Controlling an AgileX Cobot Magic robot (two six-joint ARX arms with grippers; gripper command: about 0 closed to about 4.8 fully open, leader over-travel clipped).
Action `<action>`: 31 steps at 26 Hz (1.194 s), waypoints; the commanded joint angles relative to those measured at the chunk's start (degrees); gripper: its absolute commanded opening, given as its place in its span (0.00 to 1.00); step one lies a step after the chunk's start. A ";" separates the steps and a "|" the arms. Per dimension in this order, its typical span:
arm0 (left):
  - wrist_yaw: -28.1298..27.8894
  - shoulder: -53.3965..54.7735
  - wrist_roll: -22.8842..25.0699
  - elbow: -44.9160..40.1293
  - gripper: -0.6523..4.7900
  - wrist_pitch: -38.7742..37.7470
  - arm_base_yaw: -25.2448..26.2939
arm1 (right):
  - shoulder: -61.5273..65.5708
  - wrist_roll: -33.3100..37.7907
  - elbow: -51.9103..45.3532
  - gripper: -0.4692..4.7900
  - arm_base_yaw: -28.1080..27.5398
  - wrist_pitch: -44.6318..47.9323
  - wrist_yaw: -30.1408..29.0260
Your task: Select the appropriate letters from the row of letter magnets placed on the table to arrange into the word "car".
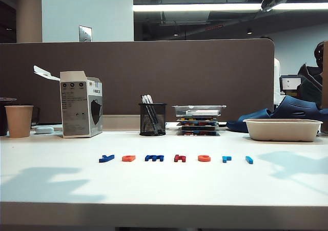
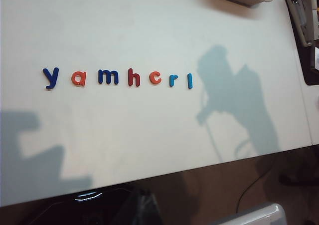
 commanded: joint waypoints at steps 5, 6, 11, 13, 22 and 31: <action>-0.17 -0.15 0.04 0.13 0.11 0.37 0.02 | 3.39 17.88 0.35 0.09 6.19 0.31 4.63; -0.17 -0.15 0.04 0.13 0.11 0.39 0.00 | 4.09 17.90 0.35 0.09 6.80 0.15 5.01; -0.20 -0.15 0.04 0.13 0.11 0.37 0.02 | 7.21 19.34 0.35 0.09 10.21 0.09 7.85; -0.17 -0.15 0.04 0.13 0.11 0.39 0.00 | 8.17 20.24 0.35 0.09 11.17 0.09 9.35; -0.17 -0.17 0.07 0.13 0.11 0.39 0.00 | 10.69 27.52 0.35 0.09 12.72 0.11 14.03; -0.17 -0.15 0.04 0.13 0.11 0.39 0.02 | 11.13 31.32 0.35 0.09 12.72 -1.36 14.80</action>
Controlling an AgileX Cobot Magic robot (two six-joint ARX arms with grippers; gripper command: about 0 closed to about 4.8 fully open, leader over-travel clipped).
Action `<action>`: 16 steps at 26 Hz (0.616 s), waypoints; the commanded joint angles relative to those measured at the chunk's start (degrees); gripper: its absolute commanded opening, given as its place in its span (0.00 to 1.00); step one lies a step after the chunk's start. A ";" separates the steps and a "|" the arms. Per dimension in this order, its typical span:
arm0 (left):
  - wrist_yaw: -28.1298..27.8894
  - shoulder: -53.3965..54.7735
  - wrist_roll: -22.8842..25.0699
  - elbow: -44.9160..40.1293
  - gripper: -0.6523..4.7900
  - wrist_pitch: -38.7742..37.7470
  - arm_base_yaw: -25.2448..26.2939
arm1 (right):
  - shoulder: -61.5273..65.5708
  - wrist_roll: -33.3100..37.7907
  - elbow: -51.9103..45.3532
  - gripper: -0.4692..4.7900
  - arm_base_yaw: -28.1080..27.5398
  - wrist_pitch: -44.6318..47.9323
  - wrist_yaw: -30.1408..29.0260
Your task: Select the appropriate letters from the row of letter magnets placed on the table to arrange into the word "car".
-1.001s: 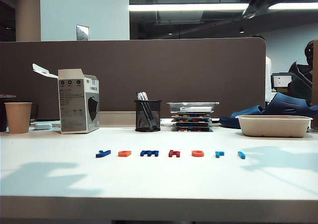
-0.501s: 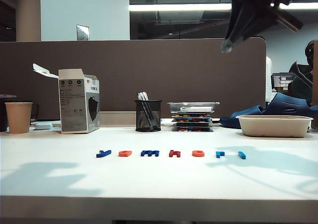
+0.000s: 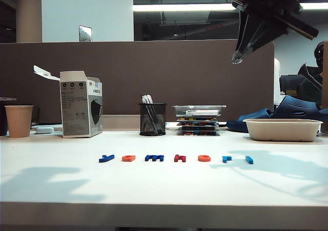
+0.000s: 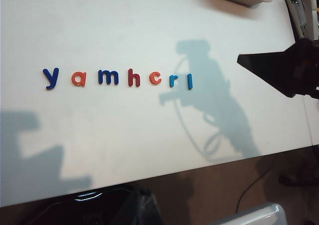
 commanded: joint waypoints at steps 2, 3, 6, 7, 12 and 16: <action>-0.17 -0.15 0.04 0.13 0.11 0.37 0.04 | 1.77 1.99 0.33 0.09 0.94 -1.51 0.09; -0.17 -0.15 0.04 0.13 0.11 0.35 0.04 | 2.43 2.23 0.33 0.09 1.29 -1.49 0.11; -0.17 -0.13 0.04 0.13 0.11 0.37 0.04 | 4.70 3.32 0.33 0.09 2.58 -1.33 0.37; -0.17 -0.13 0.07 0.13 0.11 0.37 0.04 | 5.42 3.54 0.33 0.10 2.99 -1.22 0.81; -0.17 -0.13 0.04 0.13 0.11 0.37 0.04 | 9.05 5.57 0.33 0.30 4.61 -0.48 1.57; -0.17 -0.13 0.07 0.13 0.11 0.37 0.04 | 11.39 7.23 0.33 0.32 5.68 0.68 1.68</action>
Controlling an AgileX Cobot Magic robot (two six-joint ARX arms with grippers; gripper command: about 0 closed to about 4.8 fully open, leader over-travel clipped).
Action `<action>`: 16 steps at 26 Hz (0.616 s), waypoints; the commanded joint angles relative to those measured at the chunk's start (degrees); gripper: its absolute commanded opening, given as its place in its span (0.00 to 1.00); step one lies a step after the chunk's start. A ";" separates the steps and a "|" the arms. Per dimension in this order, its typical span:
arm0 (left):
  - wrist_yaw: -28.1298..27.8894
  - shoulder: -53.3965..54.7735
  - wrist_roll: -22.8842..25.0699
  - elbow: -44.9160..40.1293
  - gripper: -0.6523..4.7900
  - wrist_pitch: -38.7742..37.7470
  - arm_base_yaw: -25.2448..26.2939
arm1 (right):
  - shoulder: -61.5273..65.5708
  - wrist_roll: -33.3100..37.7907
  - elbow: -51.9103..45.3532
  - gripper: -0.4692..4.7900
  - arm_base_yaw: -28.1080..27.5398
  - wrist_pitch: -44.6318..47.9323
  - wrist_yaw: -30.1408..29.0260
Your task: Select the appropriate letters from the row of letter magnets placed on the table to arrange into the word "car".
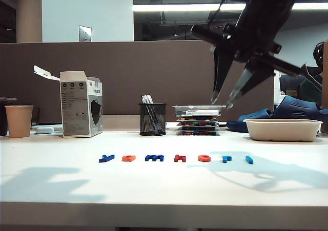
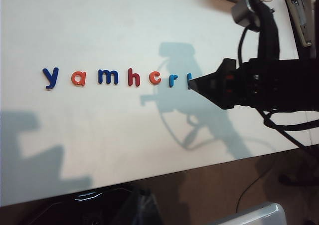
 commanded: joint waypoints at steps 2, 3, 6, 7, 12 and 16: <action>-0.17 -0.13 0.04 0.13 0.11 0.39 0.04 | 2.08 2.19 0.22 0.36 0.92 2.67 0.20; -0.17 -0.13 0.04 0.13 0.11 0.39 0.04 | 2.60 2.38 0.22 0.41 1.38 3.08 0.39; -0.17 -0.15 0.04 0.13 0.11 0.39 0.04 | 3.80 3.39 0.22 0.45 2.03 4.70 1.79; -0.20 -0.13 0.04 0.13 0.11 0.37 0.04 | 4.24 3.41 0.22 0.45 2.60 5.46 2.62; -0.17 -0.13 0.04 0.13 0.11 0.39 0.04 | 5.99 3.30 0.22 0.45 3.76 8.55 4.52; -0.20 -0.13 0.04 0.13 0.11 0.37 0.04 | 7.02 3.19 0.22 0.45 4.00 8.96 5.70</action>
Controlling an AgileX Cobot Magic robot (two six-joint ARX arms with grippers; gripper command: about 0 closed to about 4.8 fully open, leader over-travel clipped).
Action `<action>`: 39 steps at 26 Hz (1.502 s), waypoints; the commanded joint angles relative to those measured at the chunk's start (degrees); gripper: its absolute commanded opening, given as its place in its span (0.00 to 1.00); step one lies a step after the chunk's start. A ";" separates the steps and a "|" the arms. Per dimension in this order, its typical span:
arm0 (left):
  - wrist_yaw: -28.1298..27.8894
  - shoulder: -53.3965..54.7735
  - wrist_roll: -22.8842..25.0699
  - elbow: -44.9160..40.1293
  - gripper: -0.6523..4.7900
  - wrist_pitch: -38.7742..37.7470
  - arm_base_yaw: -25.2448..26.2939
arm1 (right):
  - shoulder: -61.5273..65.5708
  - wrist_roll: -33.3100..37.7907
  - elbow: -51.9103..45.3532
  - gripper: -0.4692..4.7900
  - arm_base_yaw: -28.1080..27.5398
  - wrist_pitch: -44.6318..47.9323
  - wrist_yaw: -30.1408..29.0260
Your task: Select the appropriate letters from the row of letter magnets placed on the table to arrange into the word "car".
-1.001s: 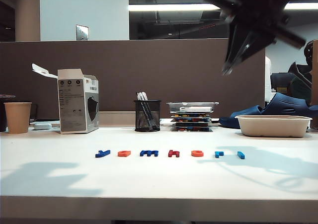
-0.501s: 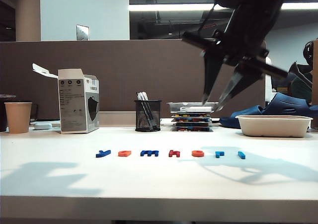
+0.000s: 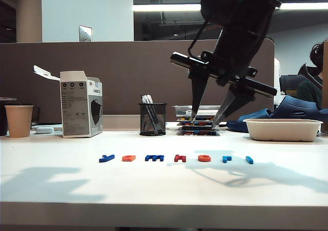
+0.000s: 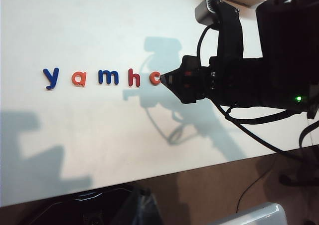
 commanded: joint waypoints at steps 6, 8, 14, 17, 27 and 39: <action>-0.20 -0.13 0.07 0.13 0.11 0.35 0.04 | 2.49 -0.15 0.20 0.45 0.24 1.20 1.70; -0.20 -0.13 0.04 0.13 0.11 0.37 0.04 | 3.21 -0.15 0.20 0.45 0.28 1.20 2.16; -0.17 -0.13 0.04 0.13 0.11 0.37 0.04 | 4.52 -0.20 0.20 0.45 0.35 2.21 3.80; -0.17 -0.15 0.04 0.13 0.11 0.37 0.04 | 5.16 -0.17 0.20 0.45 0.37 3.21 3.78; -0.17 -0.15 0.04 0.13 0.11 0.37 0.04 | 7.63 -0.20 0.20 0.45 0.35 5.49 4.09; -0.17 -0.15 0.04 0.13 0.11 0.37 0.04 | 8.31 -0.44 0.20 0.45 0.35 7.52 5.99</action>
